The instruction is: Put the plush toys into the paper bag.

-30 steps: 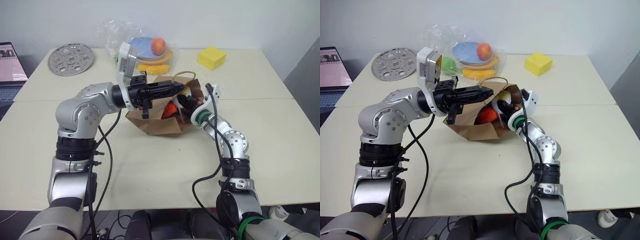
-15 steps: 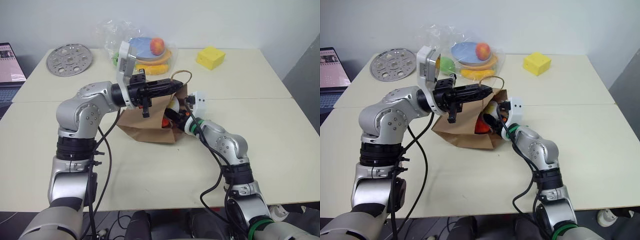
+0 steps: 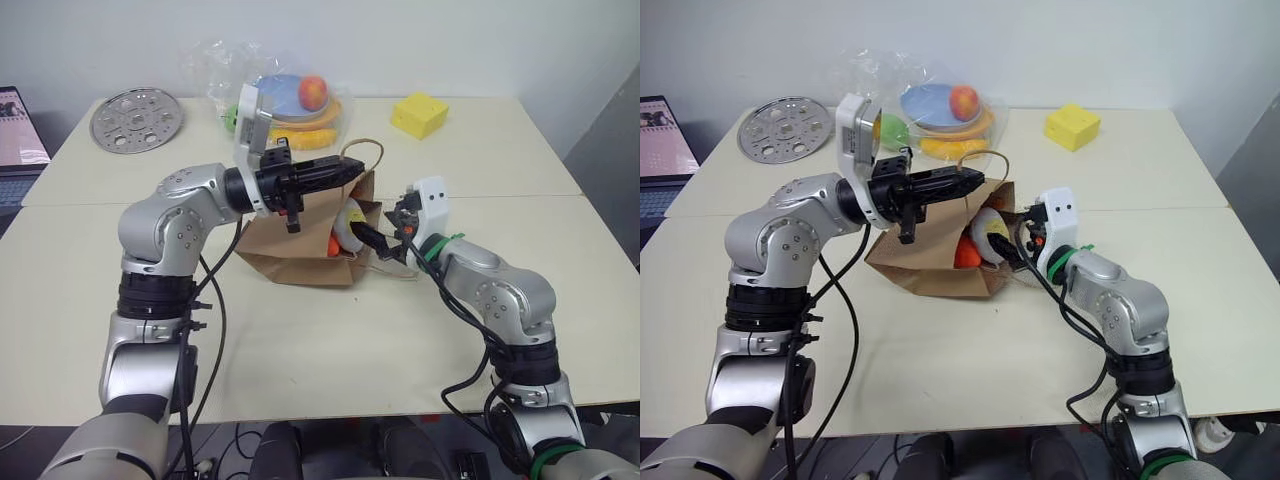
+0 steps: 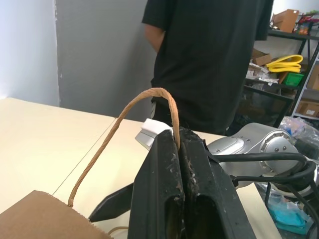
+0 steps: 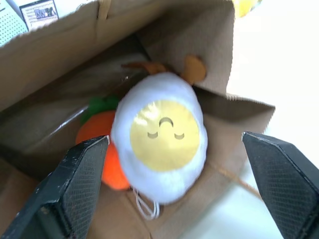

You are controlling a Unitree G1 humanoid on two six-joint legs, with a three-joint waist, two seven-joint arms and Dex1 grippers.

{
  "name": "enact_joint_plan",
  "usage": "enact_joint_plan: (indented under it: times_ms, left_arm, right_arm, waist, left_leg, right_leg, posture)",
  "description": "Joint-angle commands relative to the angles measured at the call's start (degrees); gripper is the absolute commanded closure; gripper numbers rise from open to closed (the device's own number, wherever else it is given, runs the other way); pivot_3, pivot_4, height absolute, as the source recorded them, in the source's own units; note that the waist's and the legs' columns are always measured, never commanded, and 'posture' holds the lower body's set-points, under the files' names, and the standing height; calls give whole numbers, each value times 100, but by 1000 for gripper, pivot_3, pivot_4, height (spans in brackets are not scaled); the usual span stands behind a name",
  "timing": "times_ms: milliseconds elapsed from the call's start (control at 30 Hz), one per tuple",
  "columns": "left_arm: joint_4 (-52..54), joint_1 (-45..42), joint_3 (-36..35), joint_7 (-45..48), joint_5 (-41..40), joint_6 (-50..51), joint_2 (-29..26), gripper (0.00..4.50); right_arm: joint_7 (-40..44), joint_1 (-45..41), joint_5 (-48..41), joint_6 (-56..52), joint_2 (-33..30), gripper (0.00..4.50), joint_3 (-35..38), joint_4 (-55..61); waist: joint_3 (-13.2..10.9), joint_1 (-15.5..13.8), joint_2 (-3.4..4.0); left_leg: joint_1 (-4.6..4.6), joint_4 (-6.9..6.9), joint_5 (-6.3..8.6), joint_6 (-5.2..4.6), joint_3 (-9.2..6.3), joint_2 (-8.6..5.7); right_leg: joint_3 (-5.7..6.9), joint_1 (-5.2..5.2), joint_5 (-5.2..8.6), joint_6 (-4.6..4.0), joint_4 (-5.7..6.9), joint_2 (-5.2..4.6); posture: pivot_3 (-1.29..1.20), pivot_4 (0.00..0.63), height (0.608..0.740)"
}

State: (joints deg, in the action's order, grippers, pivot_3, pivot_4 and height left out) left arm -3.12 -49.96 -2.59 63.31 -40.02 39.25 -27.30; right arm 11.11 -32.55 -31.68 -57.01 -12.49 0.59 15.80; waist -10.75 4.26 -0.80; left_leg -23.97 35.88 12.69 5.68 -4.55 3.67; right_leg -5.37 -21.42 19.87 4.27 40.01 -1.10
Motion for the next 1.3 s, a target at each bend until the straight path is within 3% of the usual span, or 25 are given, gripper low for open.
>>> enact_joint_plan:
  times_ms: [33,167,267,367,433,500,567,700,833,900,1100,1200,1300]
  left_arm:
    - [22,-114,-24,45,22,-155,20,4500]
    - [-49,-144,-33,72,62,-212,15,4500]
    - [-89,-156,-34,69,83,-239,40,4500]
    - [-108,-168,-37,70,95,-246,45,4500]
    - [-106,-171,-45,67,95,-237,39,4500]
    - [-65,-145,-50,44,87,-207,37,4500]
    - [-37,-125,-49,28,84,-192,40,4500]
    - [-7,-103,-50,17,70,-166,20,4500]
    - [-2,-99,-55,7,80,-157,-12,4500]
    - [-4,-101,-55,3,81,-155,-16,4500]
    - [-14,-135,-40,-8,92,-155,-14,4500]
    - [-12,-136,-33,-9,101,-164,-13,4500]
    - [27,-122,-35,-27,86,-139,-13,4500]
  right_arm:
    - [-154,46,-441,-323,-26,35,704,672]
    - [-362,589,-1453,-1176,-27,35,1647,1584]
    - [-730,1398,-2841,-2099,375,35,2388,1751]
    - [-1171,1968,-3550,-2400,531,35,2614,1780]
    - [-1294,2163,-3548,-2338,443,35,2500,1856]
    - [-609,2424,-2117,-1569,-983,35,997,2369]
    - [-155,2594,-1100,-762,-1920,35,-22,2551]
    - [92,2691,-348,349,-2064,35,-423,2270]
    - [-922,2826,-2143,-267,-321,35,848,1957]
    - [-1447,2793,-2866,-423,243,35,1257,1685]
    - [-3218,2637,-4876,-167,1083,35,1883,775]
    - [-3861,2498,-5224,362,1389,35,2018,438]
    - [-3937,2326,-4924,770,1426,35,2006,169]
  waist:
    - [0,-10,0]
    - [0,-103,0]
    - [1,-123,-2]
    - [0,-119,-1]
    - [0,-97,-1]
    - [-4,-82,7]
    - [-8,-89,14]
    - [-3,-77,-2]
    - [-3,-104,-15]
    - [-3,-114,-15]
    - [-4,-117,-14]
    - [-4,-103,-14]
    - [-3,-94,-13]
  left_leg:
    - [0,0,0,0,0,0]
    - [-2,-2,0,0,-1,0]
    - [-1,-9,0,-1,-3,2]
    - [-2,-9,0,-1,0,1]
    - [-1,0,0,0,3,-1]
    - [6,2,0,-1,9,-1]
    - [6,13,0,-1,13,-8]
    - [6,7,-2,-4,2,2]
    - [0,5,-2,-3,-3,2]
    - [-2,3,-2,-2,-2,2]
    - [4,4,-3,-1,1,3]
    - [4,4,-2,-2,2,2]
    - [6,4,-2,-3,3,2]
  right_leg:
    - [0,0,0,0,0,0]
    - [2,0,0,0,-2,0]
    - [5,3,0,0,-5,0]
    - [2,2,0,0,-4,-1]
    - [-5,3,0,0,-3,-2]
    - [-14,5,0,0,-2,-1]
    - [-19,3,0,3,-6,-2]
    - [-14,5,0,2,-7,12]
    - [-9,6,-1,1,-8,10]
    - [-6,6,-1,0,-6,6]
    - [-5,7,-1,0,-1,2]
    - [-8,7,-1,0,-1,3]
    - [-10,7,-1,0,0,4]
  posture:
    - [0,150,740]
    - [0,150,740]
    - [0,150,740]
    - [0,150,740]
    - [0,150,740]
    - [0,150,740]
    - [0,150,740]
    - [0,150,740]
    - [0,150,740]
    - [0,150,740]
    - [0,150,740]
    - [0,150,740]
    - [0,150,740]
